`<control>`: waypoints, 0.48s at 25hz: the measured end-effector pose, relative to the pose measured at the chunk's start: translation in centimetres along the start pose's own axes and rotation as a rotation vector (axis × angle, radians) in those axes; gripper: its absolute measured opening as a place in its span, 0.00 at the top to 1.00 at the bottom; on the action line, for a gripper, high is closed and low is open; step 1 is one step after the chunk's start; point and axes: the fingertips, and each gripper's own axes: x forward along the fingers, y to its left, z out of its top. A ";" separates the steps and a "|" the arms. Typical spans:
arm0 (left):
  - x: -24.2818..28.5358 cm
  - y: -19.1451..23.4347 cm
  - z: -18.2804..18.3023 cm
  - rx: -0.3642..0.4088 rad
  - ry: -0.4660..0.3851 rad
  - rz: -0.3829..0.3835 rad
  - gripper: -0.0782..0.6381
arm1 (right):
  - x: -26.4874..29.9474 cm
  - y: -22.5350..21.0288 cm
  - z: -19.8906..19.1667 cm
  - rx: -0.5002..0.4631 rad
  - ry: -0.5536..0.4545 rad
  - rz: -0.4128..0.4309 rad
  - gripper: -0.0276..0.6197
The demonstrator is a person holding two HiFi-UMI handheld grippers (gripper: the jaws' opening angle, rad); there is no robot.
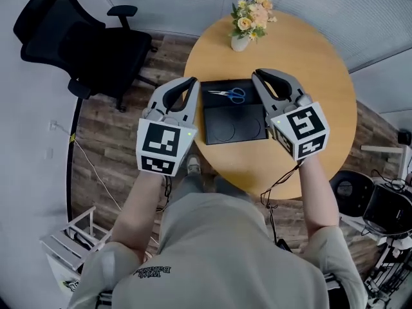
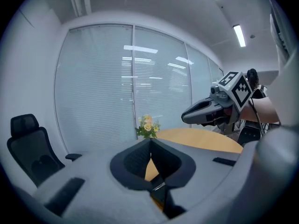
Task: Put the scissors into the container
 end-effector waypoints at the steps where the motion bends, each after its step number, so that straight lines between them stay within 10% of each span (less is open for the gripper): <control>1: -0.5 -0.1 0.9 0.010 -0.019 0.002 0.86 | -0.7 0.1 0.9 0.007 -0.028 -0.012 0.89; 12: -5.2 -1.8 7.4 0.099 -0.163 0.019 0.86 | -8.1 1.4 6.7 0.111 -0.271 -0.146 0.90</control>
